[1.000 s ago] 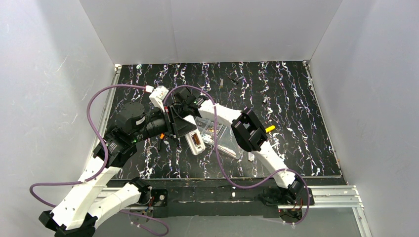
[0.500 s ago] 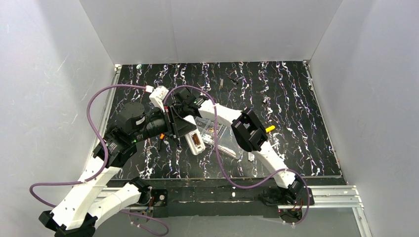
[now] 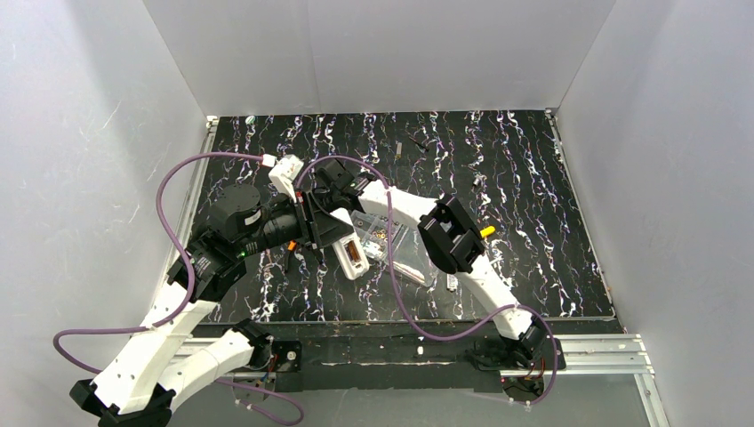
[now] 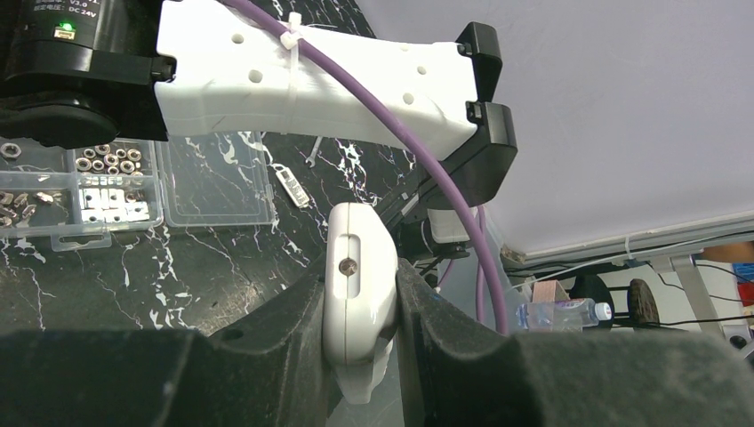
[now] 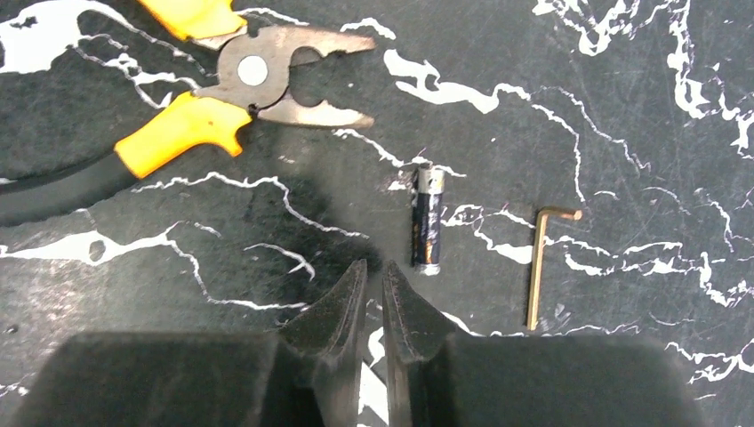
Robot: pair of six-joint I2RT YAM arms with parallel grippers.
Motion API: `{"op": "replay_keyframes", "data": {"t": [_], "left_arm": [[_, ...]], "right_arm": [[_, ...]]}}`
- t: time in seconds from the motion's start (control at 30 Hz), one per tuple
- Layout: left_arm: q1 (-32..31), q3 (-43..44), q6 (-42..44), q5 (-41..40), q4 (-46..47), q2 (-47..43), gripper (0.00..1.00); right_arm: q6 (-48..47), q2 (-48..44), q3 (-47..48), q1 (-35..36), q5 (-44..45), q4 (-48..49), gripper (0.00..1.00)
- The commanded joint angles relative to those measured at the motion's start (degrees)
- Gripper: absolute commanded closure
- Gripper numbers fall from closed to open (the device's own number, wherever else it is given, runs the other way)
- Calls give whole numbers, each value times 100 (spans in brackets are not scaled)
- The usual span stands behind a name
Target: Load the batteries into the remote control
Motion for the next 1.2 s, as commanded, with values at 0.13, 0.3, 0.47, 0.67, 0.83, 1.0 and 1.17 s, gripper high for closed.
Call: {"op": "replay_keyframes", "data": {"t": [0.13,0.3,0.47,0.67,0.83,1.0,1.17], "left_arm": [[31,162,34,93,147,-56,100],[33,171,17,117,195,-22,100],[29,190,29,106,174,-23,100],[35,186,37,96,144,-38,100],[33,180,72,85,104,-61,100],[37,151,69,75,130,-53,100],[33,157,77,62,122,-54,100]], "right_arm": [[75,-919,-772,68,-95,3,81],[647,-1074,-944,60,-84,1021,87],[1225,-718,-446,59,249,1593,99],[1088,-131,106,85,1043,1806,99],[711,-8,-79,103,1481,1977,99],[506,34,-174,142,1490,1944,99],[335,80,-190,180,1479,1918,99]]}}
